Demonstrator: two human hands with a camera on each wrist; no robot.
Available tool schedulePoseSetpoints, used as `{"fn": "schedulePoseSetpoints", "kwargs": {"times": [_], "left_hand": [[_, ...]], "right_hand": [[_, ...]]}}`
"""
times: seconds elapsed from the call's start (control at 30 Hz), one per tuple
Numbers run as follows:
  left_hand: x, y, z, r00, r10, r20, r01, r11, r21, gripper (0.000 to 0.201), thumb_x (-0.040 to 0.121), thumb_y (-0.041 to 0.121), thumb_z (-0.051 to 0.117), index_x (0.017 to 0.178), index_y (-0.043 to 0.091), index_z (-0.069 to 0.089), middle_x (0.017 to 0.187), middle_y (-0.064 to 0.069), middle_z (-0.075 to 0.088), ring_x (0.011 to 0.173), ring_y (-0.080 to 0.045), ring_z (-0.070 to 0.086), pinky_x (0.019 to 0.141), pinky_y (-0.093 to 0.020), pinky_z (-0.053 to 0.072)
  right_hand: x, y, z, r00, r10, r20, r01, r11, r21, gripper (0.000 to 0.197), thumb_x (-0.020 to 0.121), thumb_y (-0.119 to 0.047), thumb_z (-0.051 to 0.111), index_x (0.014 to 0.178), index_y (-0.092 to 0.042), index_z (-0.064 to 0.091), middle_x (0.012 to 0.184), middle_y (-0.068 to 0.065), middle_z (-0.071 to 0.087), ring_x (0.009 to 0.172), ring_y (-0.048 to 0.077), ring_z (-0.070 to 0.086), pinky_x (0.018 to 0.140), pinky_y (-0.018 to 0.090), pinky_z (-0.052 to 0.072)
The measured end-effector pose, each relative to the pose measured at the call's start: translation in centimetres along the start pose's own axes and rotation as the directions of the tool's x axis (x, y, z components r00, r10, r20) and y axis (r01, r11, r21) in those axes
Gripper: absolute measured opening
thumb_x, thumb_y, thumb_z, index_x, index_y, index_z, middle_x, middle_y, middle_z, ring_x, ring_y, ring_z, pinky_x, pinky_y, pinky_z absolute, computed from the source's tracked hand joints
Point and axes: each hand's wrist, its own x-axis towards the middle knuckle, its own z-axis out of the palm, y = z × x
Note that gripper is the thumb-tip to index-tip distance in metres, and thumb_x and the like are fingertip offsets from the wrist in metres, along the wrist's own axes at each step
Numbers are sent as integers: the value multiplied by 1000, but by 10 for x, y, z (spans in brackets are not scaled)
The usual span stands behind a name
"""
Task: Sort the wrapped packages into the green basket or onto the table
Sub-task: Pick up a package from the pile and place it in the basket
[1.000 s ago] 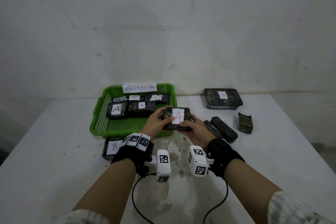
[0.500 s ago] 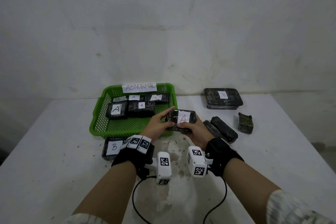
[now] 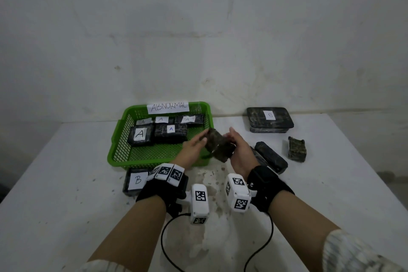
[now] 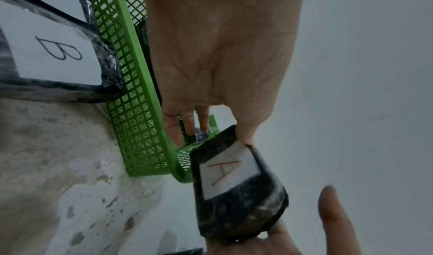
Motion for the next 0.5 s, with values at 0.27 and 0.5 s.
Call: {"fn": "schedulePoseSetpoints", "kwargs": {"times": [0.27,0.5], "left_hand": [[8,-4,1,992,-97,-80,77,973,-217,25,91,15,57,104,24,38,112,-14,56,84,-24,62,74,-45,55],[7,-4,-2,995,-79,-54,67,978,-199,40,89,-3,50,118,18,32,100,-14,56,77,-24,61,63,-31,56]], "right_hand": [[-2,3,-1,994,-110,3,109,977,-181,33,85,17,54,95,-14,48,70,2,45,73,15,52,75,25,49],[-6,-5,1,998,51,-32,-56,975,-216,35,90,-25,64,122,-22,51,110,6,61,99,22,60,80,37,50]]}}
